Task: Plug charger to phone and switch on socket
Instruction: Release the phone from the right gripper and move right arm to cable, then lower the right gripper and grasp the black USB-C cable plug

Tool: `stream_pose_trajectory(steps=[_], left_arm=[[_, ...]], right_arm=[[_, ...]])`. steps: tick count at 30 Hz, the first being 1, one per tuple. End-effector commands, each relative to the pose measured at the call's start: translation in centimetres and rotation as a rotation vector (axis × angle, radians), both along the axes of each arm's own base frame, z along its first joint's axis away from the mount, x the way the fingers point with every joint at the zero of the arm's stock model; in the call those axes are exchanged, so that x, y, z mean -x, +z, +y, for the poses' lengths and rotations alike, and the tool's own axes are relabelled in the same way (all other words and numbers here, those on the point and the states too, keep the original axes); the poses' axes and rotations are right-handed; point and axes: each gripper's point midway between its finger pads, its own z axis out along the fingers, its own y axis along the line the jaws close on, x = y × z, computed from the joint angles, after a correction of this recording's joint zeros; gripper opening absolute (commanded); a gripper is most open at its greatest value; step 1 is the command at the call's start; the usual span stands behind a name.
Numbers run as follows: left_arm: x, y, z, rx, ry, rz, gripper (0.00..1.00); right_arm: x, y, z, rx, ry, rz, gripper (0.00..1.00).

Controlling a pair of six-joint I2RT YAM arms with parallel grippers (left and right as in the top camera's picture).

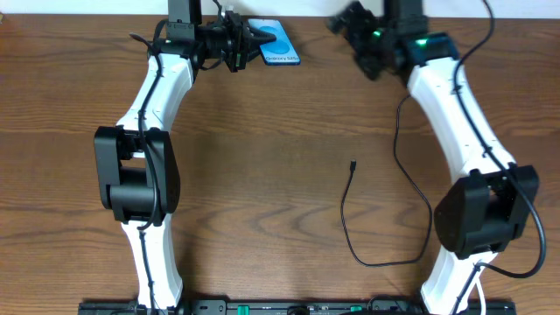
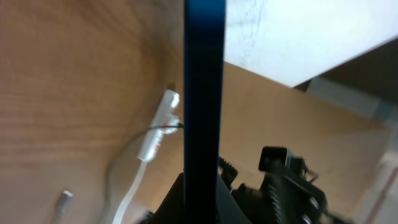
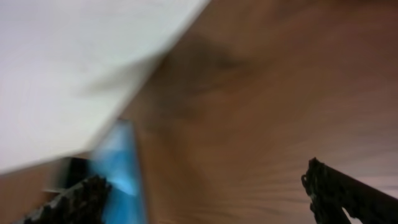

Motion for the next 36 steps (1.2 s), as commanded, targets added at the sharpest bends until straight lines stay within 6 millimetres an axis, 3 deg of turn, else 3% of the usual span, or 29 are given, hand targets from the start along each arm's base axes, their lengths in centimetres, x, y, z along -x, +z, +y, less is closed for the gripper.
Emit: stream_pose_trajectory(steps=[1,5,8,19,20,22,24,27,32,36], left_arm=[[-0.1,1.3,0.2,-0.080,-0.060,-0.248,0.07],[-0.7,0.8,0.6,-0.129,-0.039,-0.284,0.08],[-0.8,0.5,0.7,-0.140,-0.029,-0.282,0.07],[-0.7,0.4,0.7,-0.155,-0.044,-0.310,0.08],[-0.7,0.4,0.7,-0.155,-0.044,-0.310,0.07],[-0.7,0.4,0.7,-0.155,-0.044,-0.310,0.07],[-0.7,0.4,0.7,-0.155,-0.044,-0.310,0.07],[-0.7,0.4,0.7,-0.155,-0.044,-0.310,0.07],[-0.7,0.4,0.7,-0.155,-0.044,-0.310,0.07],[-0.7,0.4,0.7,-0.155,-0.044,-0.310,0.08]], right_arm=[[1.4,-0.5,-2.6,0.175,0.205,-0.042,0.99],[4.8,-3.5,-4.9,0.242,0.226,0.131,0.99],[7.0,-5.7,-5.7,0.308,0.261,0.225,0.99],[14.1,-13.4,-3.3,0.334,0.381,0.466,0.99],[15.0,-14.1,-3.4,0.329,0.389,0.499,0.95],[16.0,-14.6,-3.5,0.327,0.395,0.537,0.89],[17.0,-15.0,-3.7,0.323,0.401,0.574,0.75],[18.6,-15.6,-4.0,0.326,0.414,0.634,0.62],[20.3,-16.7,-4.3,0.335,0.461,0.673,0.61],[20.4,-17.9,-3.7,0.307,0.470,0.652,0.61]])
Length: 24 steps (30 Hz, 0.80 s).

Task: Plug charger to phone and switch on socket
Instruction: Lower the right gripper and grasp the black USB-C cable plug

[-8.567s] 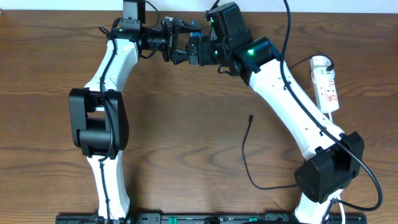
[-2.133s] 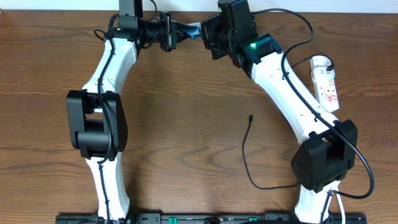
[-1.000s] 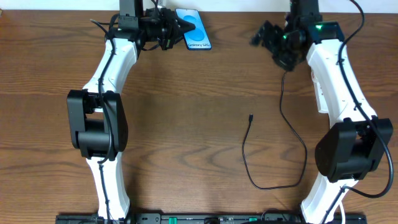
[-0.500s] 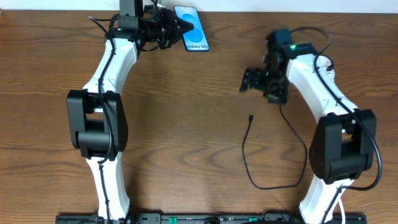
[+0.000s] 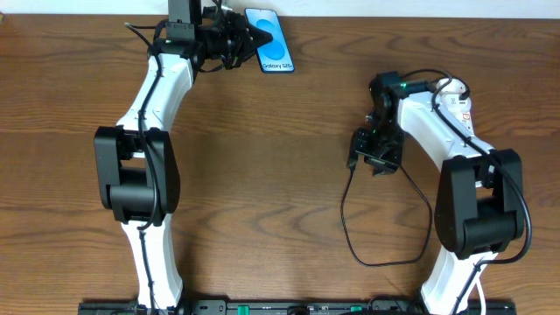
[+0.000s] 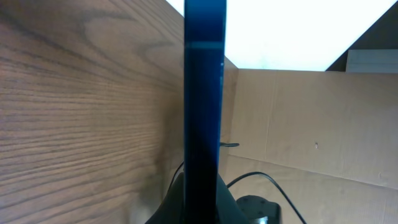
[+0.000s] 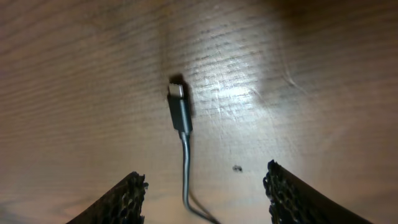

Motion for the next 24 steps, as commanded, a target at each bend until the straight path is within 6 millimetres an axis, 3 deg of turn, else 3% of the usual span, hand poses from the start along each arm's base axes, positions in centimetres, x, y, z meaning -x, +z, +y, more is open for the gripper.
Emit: stream_pose_trajectory(steps=[1,8,24], left_arm=[[0.3,1.3,0.0,0.006,-0.017,-0.040,0.07],[0.3,1.3,0.0,0.006,-0.017,-0.040,0.08],[0.3,1.3,0.0,0.006,-0.017,-0.040,0.08]], right_arm=[[0.4,-0.6,0.7,-0.029,0.026,-0.017,0.60],[0.6,-2.4,1.5,-0.030,0.039,-0.048,0.48],[1.2,-3.6,1.4,-0.008,0.028,-0.048,0.21]])
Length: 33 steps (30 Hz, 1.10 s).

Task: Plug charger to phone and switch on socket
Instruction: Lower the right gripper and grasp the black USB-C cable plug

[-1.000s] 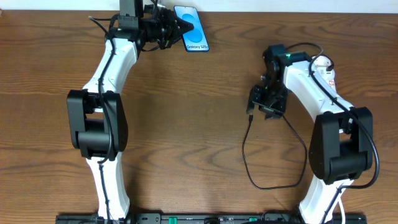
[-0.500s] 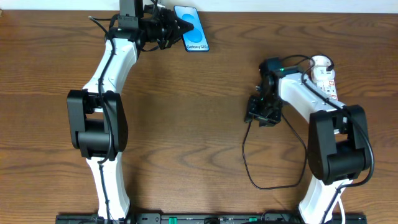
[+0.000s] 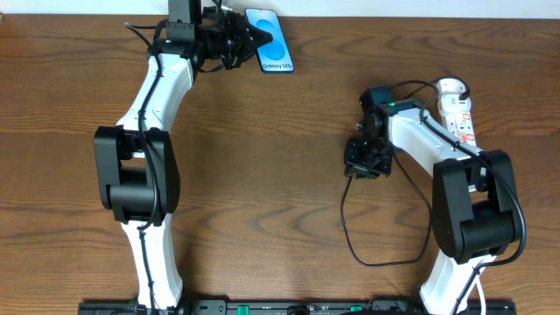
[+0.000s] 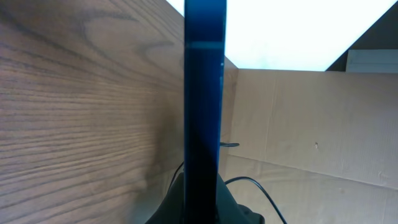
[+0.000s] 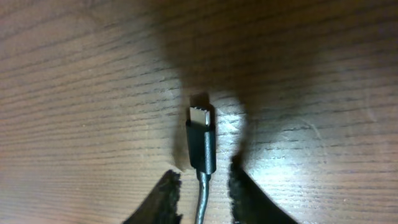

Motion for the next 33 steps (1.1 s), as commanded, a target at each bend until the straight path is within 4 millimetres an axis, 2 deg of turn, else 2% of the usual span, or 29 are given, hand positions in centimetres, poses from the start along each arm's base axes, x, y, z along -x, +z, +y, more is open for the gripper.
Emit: stream_pose_trajectory(steps=[1,13,23,33], left_arm=[[0.3,1.3,0.0,0.006,-0.017,-0.040,0.07],[0.3,1.3,0.0,0.006,-0.018,-0.040,0.08],[0.3,1.3,0.0,0.006,-0.018,-0.040,0.07],[0.3,1.3,0.0,0.006,-0.018,-0.041,0.07]], right_arm=[[0.8,-0.7,-0.2,0.023,0.001,0.019,0.20],[0.2,-0.8,-0.1,0.019,0.001,-0.004,0.18],[0.0,-1.0,-1.0,0.072,0.004,-0.018,0.20],[0.0,-1.0,-1.1,0.077,0.004,-0.018,0.16]])
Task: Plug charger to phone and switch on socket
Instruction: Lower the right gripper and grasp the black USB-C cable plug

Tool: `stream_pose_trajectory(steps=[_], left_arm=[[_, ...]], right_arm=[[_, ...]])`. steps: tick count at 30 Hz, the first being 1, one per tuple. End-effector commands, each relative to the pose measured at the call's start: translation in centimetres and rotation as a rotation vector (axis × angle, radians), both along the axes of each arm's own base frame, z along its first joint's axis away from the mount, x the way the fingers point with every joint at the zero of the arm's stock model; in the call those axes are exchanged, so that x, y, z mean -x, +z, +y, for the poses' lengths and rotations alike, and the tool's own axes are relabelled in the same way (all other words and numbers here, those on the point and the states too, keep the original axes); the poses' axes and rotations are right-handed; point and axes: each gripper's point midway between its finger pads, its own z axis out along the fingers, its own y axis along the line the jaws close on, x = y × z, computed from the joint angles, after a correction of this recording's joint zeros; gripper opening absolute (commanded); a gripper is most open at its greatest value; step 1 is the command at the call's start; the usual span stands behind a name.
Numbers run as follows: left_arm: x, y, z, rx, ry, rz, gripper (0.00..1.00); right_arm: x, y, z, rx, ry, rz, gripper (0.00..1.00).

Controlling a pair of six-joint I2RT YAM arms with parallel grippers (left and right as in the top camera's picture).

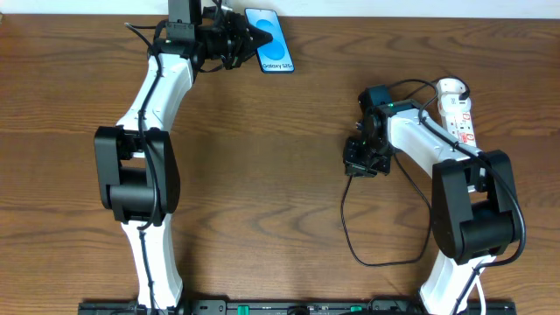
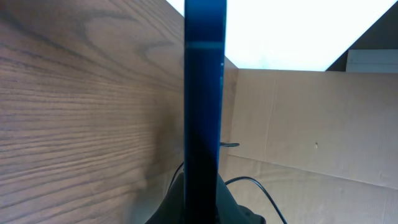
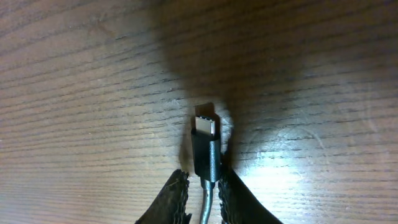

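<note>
The blue phone (image 1: 275, 39) is off the table at the far edge, and my left gripper (image 1: 248, 39) is shut on its near end. In the left wrist view the phone (image 2: 204, 93) shows edge-on as a dark vertical bar rising from the gripper (image 2: 204, 202). The black charger cable (image 1: 348, 229) loops across the right side of the table. Its USB-C plug (image 3: 206, 144) lies on the wood. My right gripper (image 3: 204, 179) is down over the plug, its fingers (image 3: 178, 198) pressed in on both sides of the plug's base. In the overhead view the right gripper (image 1: 357, 166) covers the plug.
A white socket strip (image 1: 457, 107) lies at the far right, beside the right arm, with the cable running to it. Cardboard panels stand beyond the table's far edge (image 2: 292, 143). The wooden table (image 1: 262, 175) is bare between the arms.
The right gripper's fingers have come closer together around the plug, from a small gap on either side to touching it. The left gripper and phone have not moved.
The left gripper held the phone at the far edge throughout, shifting slightly early on. The right gripper was first up at the far right, open, then open above the cable's plug, then low around it, and now shut on it.
</note>
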Motion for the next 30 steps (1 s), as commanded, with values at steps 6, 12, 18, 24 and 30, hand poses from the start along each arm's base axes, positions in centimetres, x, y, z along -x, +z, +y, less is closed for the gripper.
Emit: stream_pose_trajectory(steps=[6,12,18,24,30], left_arm=[[0.3,1.3,0.0,0.006,-0.017,-0.041,0.07],[0.3,1.3,0.0,0.006,-0.017,-0.041,0.07],[0.3,1.3,0.0,0.006,-0.017,-0.041,0.08],[0.3,1.3,0.0,0.006,-0.017,-0.041,0.08],[0.5,1.6,-0.2,0.031,-0.023,-0.016,0.08]], right_arm=[[0.5,-0.9,-1.0,0.059,0.003,0.010,0.15],[0.5,-0.9,-1.0,0.059,0.003,0.009,0.11],[0.5,-0.9,-0.9,0.059,0.003,0.009,0.08],[0.4,-0.9,-0.8,0.049,0.002,0.007,0.02],[0.1,-0.4,0.8,-0.058,0.010,0.002,0.01]])
